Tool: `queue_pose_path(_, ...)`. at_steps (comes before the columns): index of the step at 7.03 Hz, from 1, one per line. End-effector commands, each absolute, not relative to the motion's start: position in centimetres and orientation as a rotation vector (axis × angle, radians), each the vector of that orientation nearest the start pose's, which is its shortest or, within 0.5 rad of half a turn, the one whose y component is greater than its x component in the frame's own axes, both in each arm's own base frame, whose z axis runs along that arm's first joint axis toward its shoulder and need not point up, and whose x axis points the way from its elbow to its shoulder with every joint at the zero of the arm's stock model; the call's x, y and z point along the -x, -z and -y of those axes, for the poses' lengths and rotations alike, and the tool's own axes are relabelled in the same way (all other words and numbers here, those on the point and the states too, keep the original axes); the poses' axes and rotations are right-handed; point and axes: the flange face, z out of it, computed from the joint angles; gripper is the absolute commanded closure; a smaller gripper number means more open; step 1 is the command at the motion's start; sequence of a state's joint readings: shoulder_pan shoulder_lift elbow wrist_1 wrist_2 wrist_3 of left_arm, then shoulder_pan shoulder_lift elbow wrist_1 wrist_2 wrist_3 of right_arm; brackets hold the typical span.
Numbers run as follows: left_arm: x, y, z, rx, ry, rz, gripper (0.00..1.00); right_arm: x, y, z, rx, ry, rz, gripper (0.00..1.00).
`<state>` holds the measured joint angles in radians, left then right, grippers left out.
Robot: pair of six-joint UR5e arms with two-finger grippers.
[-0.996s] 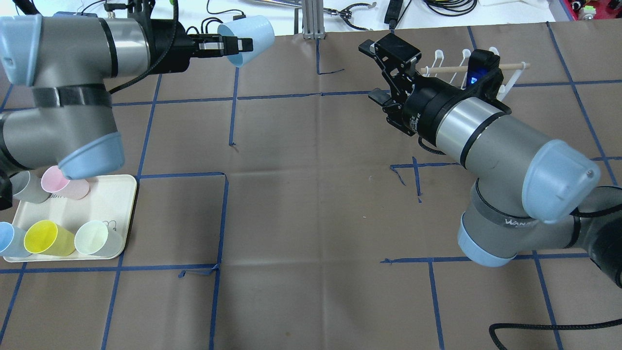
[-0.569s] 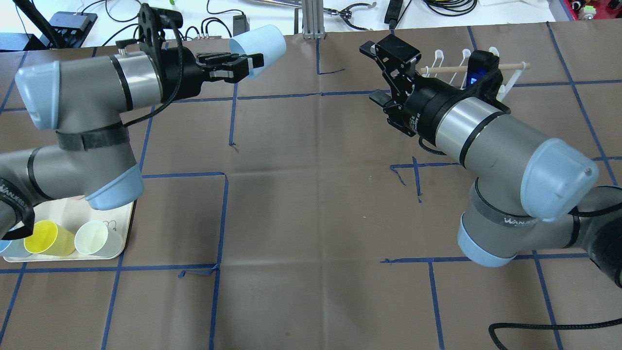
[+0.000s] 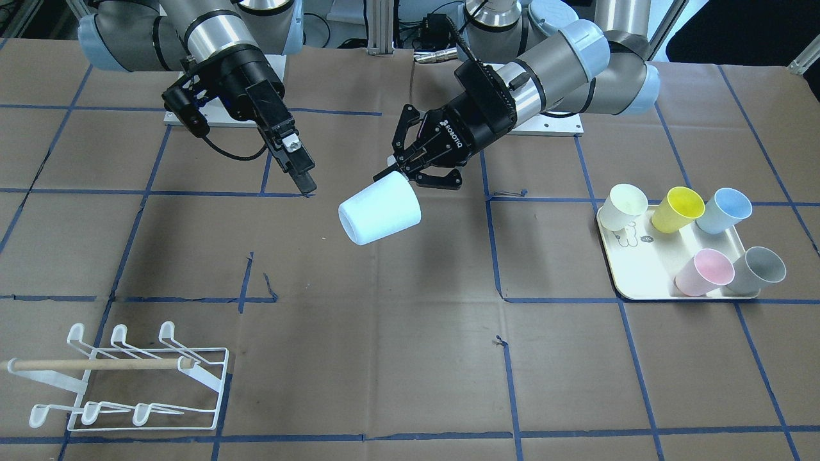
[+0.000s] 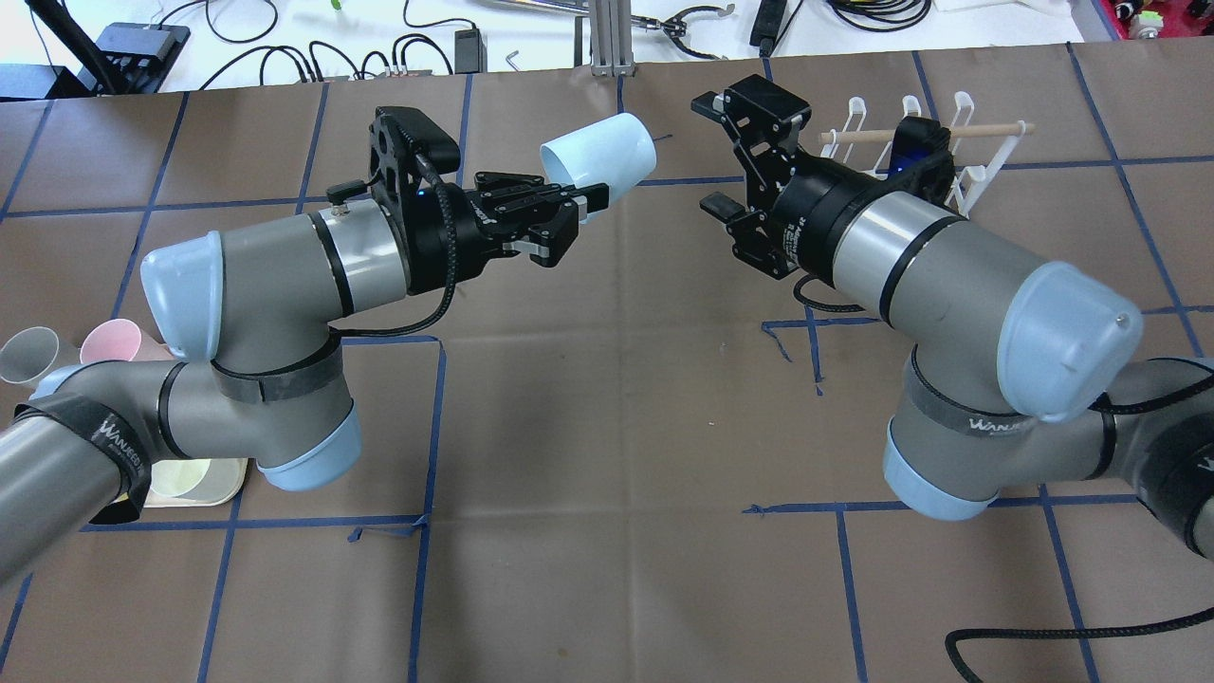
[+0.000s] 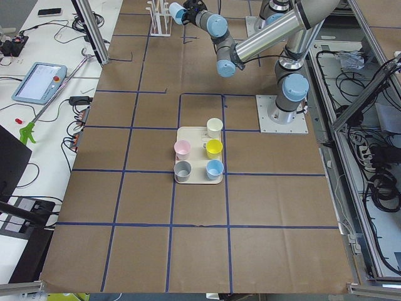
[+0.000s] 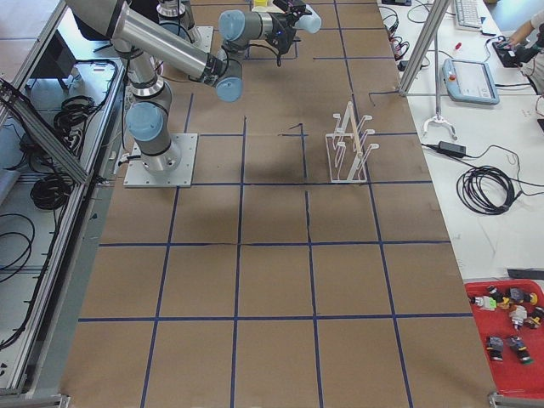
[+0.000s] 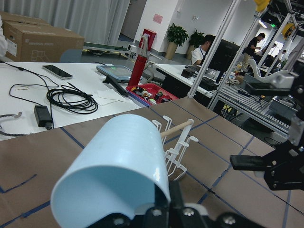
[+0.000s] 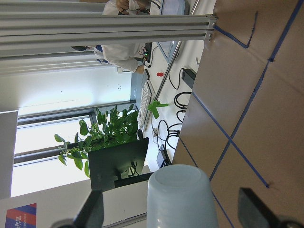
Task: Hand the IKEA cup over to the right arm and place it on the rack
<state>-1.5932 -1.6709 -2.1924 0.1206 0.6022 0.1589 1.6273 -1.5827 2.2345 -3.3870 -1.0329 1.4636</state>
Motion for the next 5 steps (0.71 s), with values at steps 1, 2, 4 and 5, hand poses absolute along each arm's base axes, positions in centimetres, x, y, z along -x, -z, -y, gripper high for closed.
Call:
queue_pose_path(1,22.8,-37.1,42.5,0.733,-1.106,1.944,1.0,-22.0,-40.7,42.0,-0.957,0.536,-1.706,0.0)
queue_pose_path(2,22.8,-37.1,42.5,0.734,-1.106,1.943,1.0,-22.2,-40.4,41.8,-0.958,0.527,-1.713,0.0)
queue_pose_path(4,22.8,-37.1,42.5,0.734,-1.106,1.942,1.0,-23.0,-39.3,41.7,-0.973,0.479,-1.749,0.0)
queue_pose_path(5,22.8,-37.1,42.5,0.735,-1.107,1.942,1.0,-23.7,-38.8,41.5,-0.961,0.459,-1.769,0.0)
